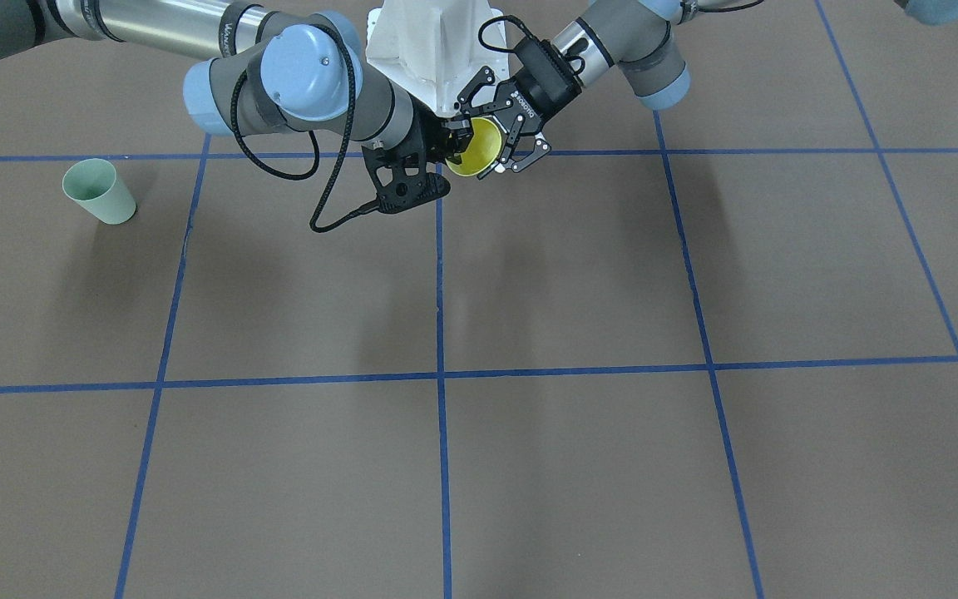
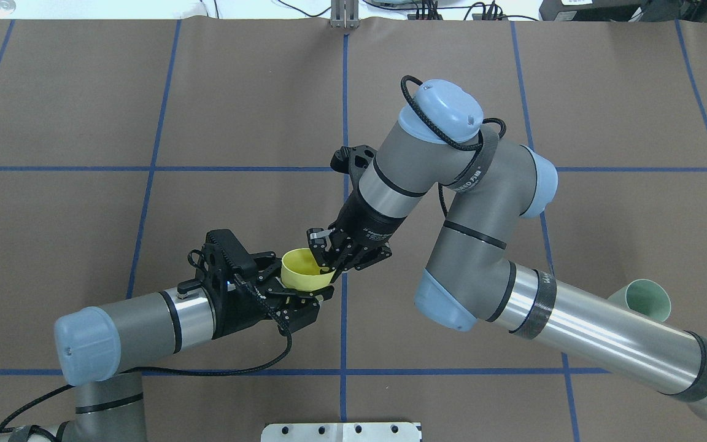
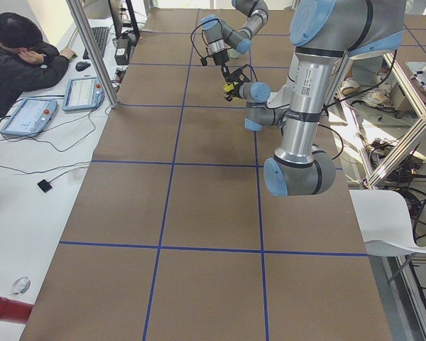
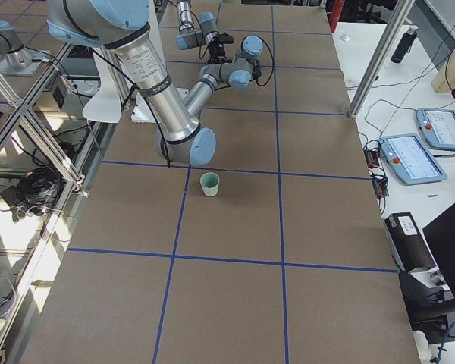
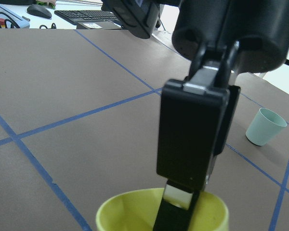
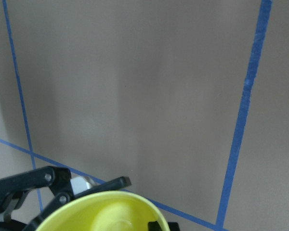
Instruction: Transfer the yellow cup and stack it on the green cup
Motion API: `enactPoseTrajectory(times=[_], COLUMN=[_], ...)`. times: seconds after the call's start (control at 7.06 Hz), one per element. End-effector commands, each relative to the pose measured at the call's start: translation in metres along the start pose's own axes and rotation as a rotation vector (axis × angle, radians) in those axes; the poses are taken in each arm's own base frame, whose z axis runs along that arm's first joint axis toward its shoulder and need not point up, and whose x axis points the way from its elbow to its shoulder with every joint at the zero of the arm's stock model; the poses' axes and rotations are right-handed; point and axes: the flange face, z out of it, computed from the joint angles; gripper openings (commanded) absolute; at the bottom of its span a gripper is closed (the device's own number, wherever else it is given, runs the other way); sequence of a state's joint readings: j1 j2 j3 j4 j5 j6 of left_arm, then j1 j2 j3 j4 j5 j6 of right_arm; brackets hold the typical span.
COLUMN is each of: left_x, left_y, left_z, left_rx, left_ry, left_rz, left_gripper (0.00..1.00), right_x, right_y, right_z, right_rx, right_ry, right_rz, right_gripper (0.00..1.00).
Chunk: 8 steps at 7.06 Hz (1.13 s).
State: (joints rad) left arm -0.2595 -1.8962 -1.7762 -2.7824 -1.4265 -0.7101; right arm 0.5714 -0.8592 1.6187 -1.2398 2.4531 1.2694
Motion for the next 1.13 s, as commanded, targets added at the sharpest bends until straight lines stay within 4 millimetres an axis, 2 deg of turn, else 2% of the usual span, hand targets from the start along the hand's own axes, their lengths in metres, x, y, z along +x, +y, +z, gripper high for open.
enactPoseTrajectory(times=[0.0,0.71,0.99], left_x=[0.003,0.003,0.001], left_y=[-0.003,-0.002,-0.002], left_z=[0.001,0.001,0.0], left_rx=[0.007,0.006,0.006], left_ry=[0.004,0.002,-0.002], left_rz=[-0.001,-0.046,-0.045], left_gripper=[1.0,1.0,1.0], right_x=[0.001,0.006,0.016], right_y=[0.0,-0.004,-0.011], right_z=[-0.001,-0.01,-0.018], right_rx=[0.001,0.017,0.032], right_ry=[0.0,0.0,0.005], right_rz=[-0.001,0.005,0.019], right_gripper=[0.0,0.0,0.0])
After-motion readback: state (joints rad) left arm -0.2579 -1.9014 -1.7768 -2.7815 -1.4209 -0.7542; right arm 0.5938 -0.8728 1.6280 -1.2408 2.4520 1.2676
